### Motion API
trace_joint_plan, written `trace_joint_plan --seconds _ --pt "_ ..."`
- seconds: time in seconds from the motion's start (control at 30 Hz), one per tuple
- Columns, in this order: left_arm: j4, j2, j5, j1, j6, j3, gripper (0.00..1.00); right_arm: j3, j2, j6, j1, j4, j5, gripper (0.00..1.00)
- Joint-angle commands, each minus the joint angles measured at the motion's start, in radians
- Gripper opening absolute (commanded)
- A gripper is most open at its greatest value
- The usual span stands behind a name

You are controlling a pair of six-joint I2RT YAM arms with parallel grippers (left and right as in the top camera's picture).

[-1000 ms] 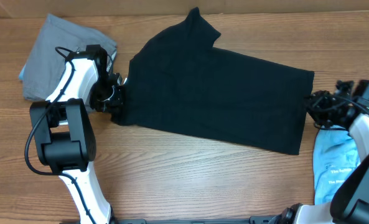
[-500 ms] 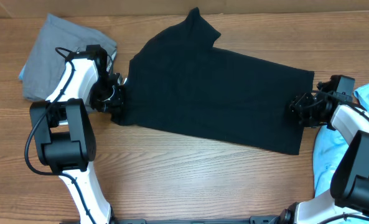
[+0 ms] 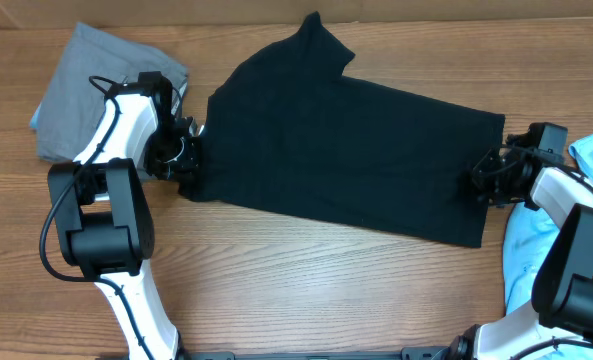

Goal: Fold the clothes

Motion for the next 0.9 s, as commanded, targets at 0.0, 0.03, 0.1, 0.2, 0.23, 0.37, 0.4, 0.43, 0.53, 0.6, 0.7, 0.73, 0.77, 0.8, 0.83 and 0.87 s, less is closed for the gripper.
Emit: trace_joint_plan --seconds 0.0,0.03,0.1,0.2,0.23,0.37,0.4,0.43,0.53,0.6,0.7,0.73,0.77,0.8,0.83,0.87 --pt "-0.004 -0.029 0.016 -0.007 -0.006 0.006 0.17 0.030 -0.070 -0.001 -0.033 -0.052 -0.043 0.04" --pt "-0.003 -0.029 0.015 -0.006 -0.006 0.006 0.17 0.037 -0.093 -0.001 -0.041 -0.074 -0.041 0.04" --pt "-0.002 -0.029 0.015 -0.006 -0.006 0.006 0.17 0.048 -0.153 0.000 -0.061 -0.130 -0.041 0.04" --pt "-0.002 -0.029 0.015 -0.007 -0.006 0.006 0.17 0.053 -0.254 0.004 -0.090 -0.225 -0.040 0.04" --pt "-0.002 -0.029 0.015 -0.007 -0.005 0.006 0.18 0.053 -0.288 0.009 -0.102 -0.264 -0.037 0.04" --pt "-0.002 -0.029 0.014 -0.007 -0.005 0.006 0.18 0.053 -0.404 0.052 -0.153 -0.408 -0.023 0.04" --pt "-0.002 -0.029 0.014 -0.007 -0.005 0.006 0.18 0.053 -0.433 0.053 -0.169 -0.445 -0.023 0.04" --pt "-0.002 -0.029 0.014 -0.006 -0.005 0.006 0.18 0.053 -0.461 0.053 -0.185 -0.483 -0.023 0.04" --pt "-0.002 -0.029 0.014 -0.007 -0.005 0.006 0.18 0.053 -0.515 0.056 -0.216 -0.571 -0.023 0.04" --pt "0.000 -0.029 0.014 -0.007 -0.005 0.006 0.18 0.053 -0.529 0.056 -0.219 -0.621 -0.015 0.04" --pt "0.006 -0.029 0.015 -0.007 -0.005 0.006 0.18 0.053 -0.526 0.095 -0.219 -0.650 0.045 0.04" --pt "0.008 -0.029 0.015 -0.007 -0.005 0.006 0.18 0.053 -0.525 0.116 -0.219 -0.645 0.075 0.04" --pt "0.008 -0.029 0.015 -0.007 -0.005 0.006 0.18 0.053 -0.522 0.131 -0.219 -0.632 0.100 0.04" --pt "0.008 -0.029 0.015 -0.007 -0.005 0.006 0.18 0.053 -0.520 0.134 -0.219 -0.611 0.112 0.05" --pt "0.008 -0.029 0.015 -0.007 -0.005 0.006 0.18 0.052 -0.516 0.135 -0.219 -0.592 0.122 0.06" --pt "0.008 -0.029 0.015 -0.007 -0.005 0.006 0.18 0.050 -0.510 0.135 -0.219 -0.566 0.125 0.08"
